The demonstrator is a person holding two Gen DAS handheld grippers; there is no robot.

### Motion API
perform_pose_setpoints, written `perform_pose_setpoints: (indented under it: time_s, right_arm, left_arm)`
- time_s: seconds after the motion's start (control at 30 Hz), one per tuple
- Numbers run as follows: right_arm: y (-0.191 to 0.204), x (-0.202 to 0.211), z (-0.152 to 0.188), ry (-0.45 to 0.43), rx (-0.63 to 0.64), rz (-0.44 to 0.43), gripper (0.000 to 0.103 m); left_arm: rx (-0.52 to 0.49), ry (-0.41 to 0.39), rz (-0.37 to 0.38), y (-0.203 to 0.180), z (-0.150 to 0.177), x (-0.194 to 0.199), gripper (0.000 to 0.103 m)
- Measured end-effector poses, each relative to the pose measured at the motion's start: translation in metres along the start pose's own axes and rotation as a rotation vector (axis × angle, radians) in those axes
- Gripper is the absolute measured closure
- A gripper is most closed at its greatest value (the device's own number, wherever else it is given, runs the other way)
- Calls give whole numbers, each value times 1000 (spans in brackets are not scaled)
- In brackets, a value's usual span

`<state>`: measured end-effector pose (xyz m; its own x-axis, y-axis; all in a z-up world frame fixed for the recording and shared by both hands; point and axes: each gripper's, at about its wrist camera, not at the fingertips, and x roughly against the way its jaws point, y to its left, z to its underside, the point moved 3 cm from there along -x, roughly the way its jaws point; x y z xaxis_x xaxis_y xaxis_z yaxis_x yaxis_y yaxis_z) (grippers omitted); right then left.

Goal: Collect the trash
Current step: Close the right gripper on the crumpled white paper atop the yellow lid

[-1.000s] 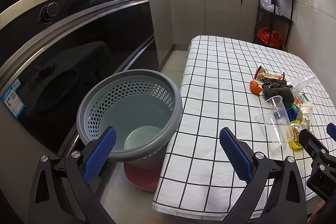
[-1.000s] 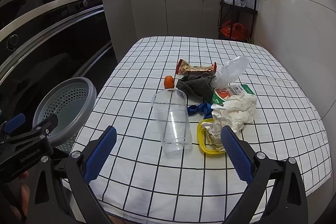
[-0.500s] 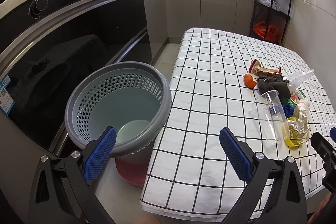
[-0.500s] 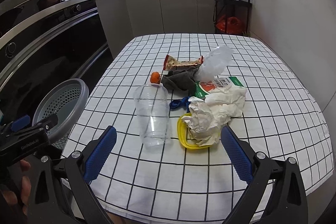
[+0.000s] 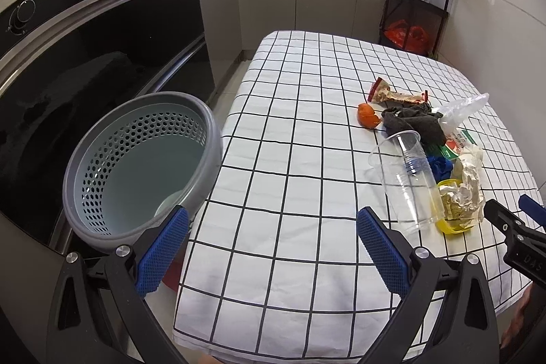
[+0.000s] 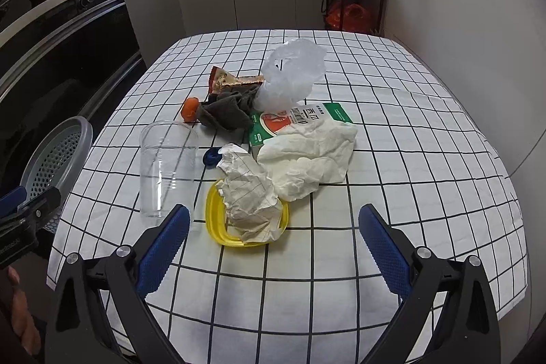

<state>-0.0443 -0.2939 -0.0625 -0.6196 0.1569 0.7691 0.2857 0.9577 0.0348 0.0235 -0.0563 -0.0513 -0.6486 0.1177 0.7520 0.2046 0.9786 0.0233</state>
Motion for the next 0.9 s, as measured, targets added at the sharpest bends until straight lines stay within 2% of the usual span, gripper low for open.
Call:
perform_pose_setpoints:
  time_s: [0.13,0.37,0.4,0.47,0.6,0.67,0.9]
  right_arm:
    - [1,-18,-7,20,36,42,8]
    - [10,-35,-9,24,85,60,11]
    - [10,-35,-8,25,81,58,14]
    - [11,-36,-7,33,85,59,32]
    - [15,-41,-4,56,99,42,45]
    - [19,-41,-4,61,109,29,63]
    - [22,-21,-6,20,85,-47,66]
  left_arm:
    - [-13,16,4,-7,1,-6,6]
    - [-22,28,1,-15,2,-14,6]
    - [-23,30,3,-15,2,-15,6]
    - [-25,35,6,-17,2,-16,6]
    - [-29,36,13,-20,2,-16,6]
    - [-31,30,13,-21,2,-15,6]
    - [-39,19,23,-31,2,-13,6]
